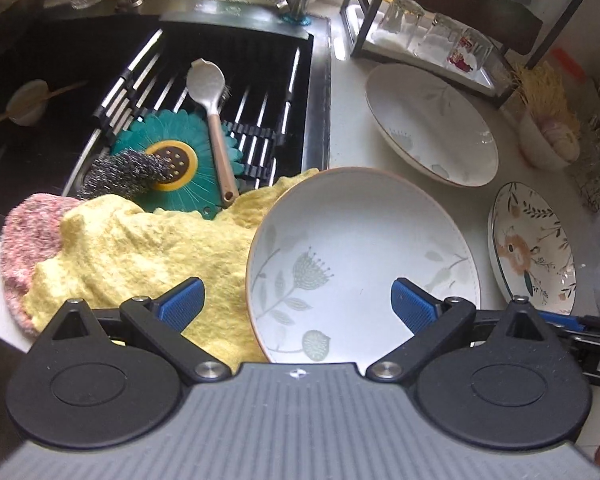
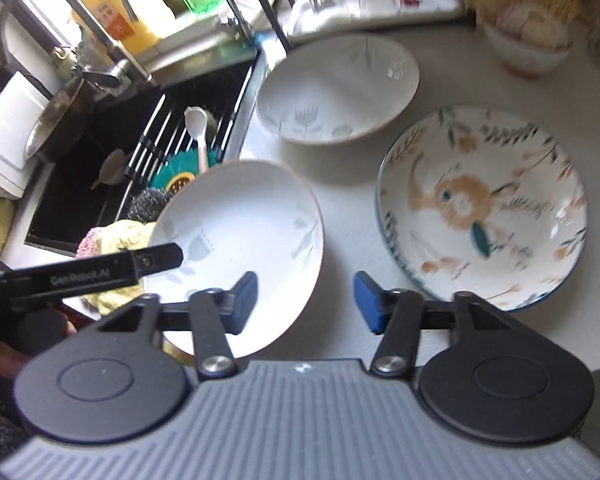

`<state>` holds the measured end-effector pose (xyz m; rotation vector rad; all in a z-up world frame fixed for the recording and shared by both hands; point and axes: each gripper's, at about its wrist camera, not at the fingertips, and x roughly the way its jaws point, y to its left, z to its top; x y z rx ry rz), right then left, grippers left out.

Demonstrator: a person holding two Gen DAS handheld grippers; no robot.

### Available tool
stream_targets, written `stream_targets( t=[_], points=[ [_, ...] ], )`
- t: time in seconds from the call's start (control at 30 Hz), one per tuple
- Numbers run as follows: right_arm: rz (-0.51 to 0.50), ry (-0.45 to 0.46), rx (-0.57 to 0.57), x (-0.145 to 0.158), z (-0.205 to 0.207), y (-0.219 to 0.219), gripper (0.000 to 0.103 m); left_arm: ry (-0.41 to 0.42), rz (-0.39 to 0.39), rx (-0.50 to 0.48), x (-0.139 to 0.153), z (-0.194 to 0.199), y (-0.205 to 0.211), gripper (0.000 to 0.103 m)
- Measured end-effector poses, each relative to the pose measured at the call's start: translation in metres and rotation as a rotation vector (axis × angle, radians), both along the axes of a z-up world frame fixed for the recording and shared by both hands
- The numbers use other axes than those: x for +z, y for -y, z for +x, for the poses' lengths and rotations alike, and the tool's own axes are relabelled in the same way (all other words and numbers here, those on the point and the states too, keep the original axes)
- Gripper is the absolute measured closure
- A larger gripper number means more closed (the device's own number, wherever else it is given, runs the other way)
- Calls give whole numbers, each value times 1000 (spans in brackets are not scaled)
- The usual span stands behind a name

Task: Organize plates and bowls
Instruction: 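Move both tools toward the rim of the white leaf-pattern plate, then close the left gripper on the plate rim while the right gripper also clamps it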

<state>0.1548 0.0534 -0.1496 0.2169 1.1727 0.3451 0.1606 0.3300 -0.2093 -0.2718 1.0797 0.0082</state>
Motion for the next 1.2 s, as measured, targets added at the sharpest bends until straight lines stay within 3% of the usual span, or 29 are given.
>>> stream_targets(
  t=[0.1,0.27,0.5,0.67,1.03,1.2],
  points=[
    [13,-47,-55,-12,6,-3,65,-5,-20,-17,-9,6,-6,6],
    [-11,-47,-152,-20,11,-4,66,-35,-39,-36,-18,20,-18,19],
    [19,-103,-194,-33,17,-7,77,-48,-28,-105,-25,37,-23,53],
    [8,-92,-178,-34,21,-11,87,-53,-46,-110,-28,45,-27,68],
    [50,-132,-213,-44,28,-11,87,-50,-92,-139,-32,54,-29,76],
    [17,-104,-191,-37,28,-12,87,-42,-100,-125,-30,51,-30,79]
  ],
)
